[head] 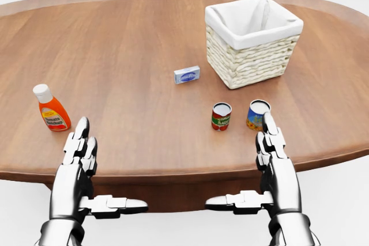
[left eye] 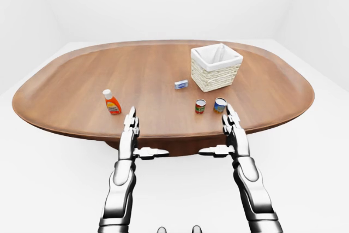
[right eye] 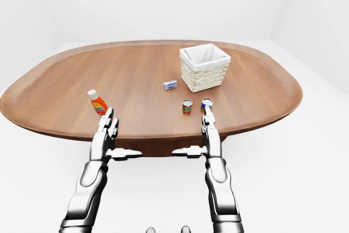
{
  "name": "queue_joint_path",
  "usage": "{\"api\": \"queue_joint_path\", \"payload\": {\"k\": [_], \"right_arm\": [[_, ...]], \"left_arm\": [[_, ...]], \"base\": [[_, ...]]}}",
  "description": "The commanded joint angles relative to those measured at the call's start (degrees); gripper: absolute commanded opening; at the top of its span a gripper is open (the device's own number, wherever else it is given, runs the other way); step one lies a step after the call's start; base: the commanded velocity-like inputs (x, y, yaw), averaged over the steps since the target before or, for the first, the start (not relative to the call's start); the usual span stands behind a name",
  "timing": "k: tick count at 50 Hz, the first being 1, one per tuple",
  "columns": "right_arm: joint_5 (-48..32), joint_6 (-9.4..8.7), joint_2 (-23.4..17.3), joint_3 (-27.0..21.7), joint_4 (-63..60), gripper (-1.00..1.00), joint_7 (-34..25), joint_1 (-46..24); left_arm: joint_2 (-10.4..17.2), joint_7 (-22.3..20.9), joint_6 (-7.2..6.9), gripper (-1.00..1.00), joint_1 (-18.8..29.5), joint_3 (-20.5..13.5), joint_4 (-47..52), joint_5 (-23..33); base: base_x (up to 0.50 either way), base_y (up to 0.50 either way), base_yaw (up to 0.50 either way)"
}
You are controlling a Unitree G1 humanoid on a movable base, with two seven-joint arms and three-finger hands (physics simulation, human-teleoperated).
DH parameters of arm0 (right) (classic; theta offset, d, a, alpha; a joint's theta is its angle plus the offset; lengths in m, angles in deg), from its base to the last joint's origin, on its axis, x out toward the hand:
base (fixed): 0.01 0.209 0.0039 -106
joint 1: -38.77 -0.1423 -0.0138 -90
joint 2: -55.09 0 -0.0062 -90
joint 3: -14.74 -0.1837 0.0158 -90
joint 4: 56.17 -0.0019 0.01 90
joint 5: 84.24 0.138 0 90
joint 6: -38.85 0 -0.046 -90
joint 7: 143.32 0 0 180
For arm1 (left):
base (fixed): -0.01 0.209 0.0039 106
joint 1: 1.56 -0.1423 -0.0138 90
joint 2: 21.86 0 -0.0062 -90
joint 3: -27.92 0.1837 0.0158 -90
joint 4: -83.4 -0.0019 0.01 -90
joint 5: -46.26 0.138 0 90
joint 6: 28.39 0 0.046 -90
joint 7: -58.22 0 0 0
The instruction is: Pick up the tomato sauce, and put it in the basket.
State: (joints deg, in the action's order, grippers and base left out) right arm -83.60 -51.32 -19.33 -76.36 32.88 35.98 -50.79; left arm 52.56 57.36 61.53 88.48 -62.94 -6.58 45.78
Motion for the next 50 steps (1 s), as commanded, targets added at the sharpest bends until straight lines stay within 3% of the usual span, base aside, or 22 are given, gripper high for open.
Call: {"api": "queue_joint_path", "payload": {"k": [1,11,12,14,15,16,20,21,22,24,27,28,29,31,33,34,37,43,46,50], "right_arm": [[1.9,0.19,-0.5,-2.1,-2.1,1.00,-0.9,1.1],[3.1,-0.42,-0.7,-3.3,-6.1,1.00,-0.5,2.8],[3.4,-0.72,-0.7,-3.7,-7.7,1.00,-0.3,3.4],[3.6,-1.52,-0.7,-4.2,-10.9,1.00,0.1,4.6],[3.7,-2.13,-0.7,-4.6,-12.9,1.00,0.2,5.3],[4.7,-4.12,-0.6,-5.3,-17.6,1.00,0.1,6.7],[4.6,-4.83,0.0,-6.9,-27.5,1.00,0.3,9.4],[4.9,-4.83,0.3,-8.5,-32.9,1.00,0.6,11.5],[5.2,-4.83,0.8,-9.6,-35.0,1.00,0.5,12.2],[8.6,-4.83,2.4,-13.1,-42.9,1.00,0.0,14.7],[10.4,-4.83,4.1,-17.0,-51.8,1.00,-0.7,16.1],[11.9,-4.83,4.7,-19.1,-55.2,1.00,-1.4,16.8],[12.2,-4.83,5.3,-20.4,-57.3,1.00,-1.8,16.9],[17.9,-4.83,2.0,-22.3,-58.9,1.00,1.2,21.6],[21.4,-4.83,-1.2,-21.7,-59.0,1.00,5.0,27.0],[23.8,-3.72,-5.5,-21.3,-59.0,1.00,8.9,29.3],[23.8,4.66,-9.3,-18.8,-59.0,1.00,13.3,35.8],[25.5,5.17,-15.4,-17.3,-59.0,1.00,18.6,42.2],[25.2,5.17,-14.6,-17.5,-59.0,1.00,18.1,40.5],[25.0,5.17,-13.6,-17.6,-59.0,1.00,16.9,40.3]], "left_arm": [[0.6,-2.6,-1.16,1.00,-0.2,-1.4,0.7,-2.4],[0.9,-1.7,-2.07,1.00,0.2,-2.6,2.3,-2.9],[1.0,-1.4,-2.74,1.00,0.3,-3.1,3.2,-3.5],[1.3,-0.1,-2.32,1.00,0.5,-3.6,3.8,-2.5],[1.4,0.0,-2.91,1.00,0.1,-3.9,5.4,-2.8],[1.7,0.5,-4.92,1.00,-0.1,-5.6,10.2,-4.7],[2.7,2.7,-4.92,1.00,0.3,-9.7,18.8,-7.6],[3.5,7.5,-4.92,1.00,1.6,-12.8,21.2,-6.0],[4.0,8.8,-4.92,1.00,2.2,-13.9,21.4,-5.7],[4.7,10.5,-4.92,1.00,3.8,-18.8,23.5,-13.2],[5.6,14.1,-4.92,1.00,4.1,-22.8,28.3,-22.0],[6.0,14.1,-4.92,1.00,3.6,-25.2,32.5,-29.8],[7.1,15.3,-4.92,1.00,3.4,-25.4,33.5,-30.7],[9.0,19.9,-4.92,1.00,3.2,-30.4,39.9,-36.8],[10.3,22.6,-4.92,1.00,2.2,-33.1,43.6,-41.4],[10.8,24.4,-4.92,1.00,1.5,-34.4,46.0,-43.1],[11.8,25.8,-4.92,1.00,0.3,-35.9,49.7,-43.5],[12.1,25.8,-4.92,1.00,0.7,-35.6,47.7,-44.3],[11.5,25.3,-4.92,1.00,0.4,-34.0,47.2,-41.9],[11.7,25.5,-4.92,1.00,0.5,-35.2,47.8,-43.4]], "base": [[0.00,0.00,0.00],[0.00,0.00,0.00],[0.00,0.00,0.00],[0.00,0.00,0.00],[0.00,0.00,0.00],[0.00,0.00,0.00],[0.00,0.00,0.00],[0.00,0.00,0.00],[0.00,0.00,0.00],[0.00,0.00,0.00],[0.00,0.00,0.00],[0.00,0.00,0.00],[0.00,0.00,0.00],[0.00,0.00,0.00],[0.00,0.00,0.00],[0.00,0.00,0.00],[0.00,0.00,0.00],[0.00,0.00,0.00],[0.00,0.00,0.00],[0.00,0.00,0.00]]}}
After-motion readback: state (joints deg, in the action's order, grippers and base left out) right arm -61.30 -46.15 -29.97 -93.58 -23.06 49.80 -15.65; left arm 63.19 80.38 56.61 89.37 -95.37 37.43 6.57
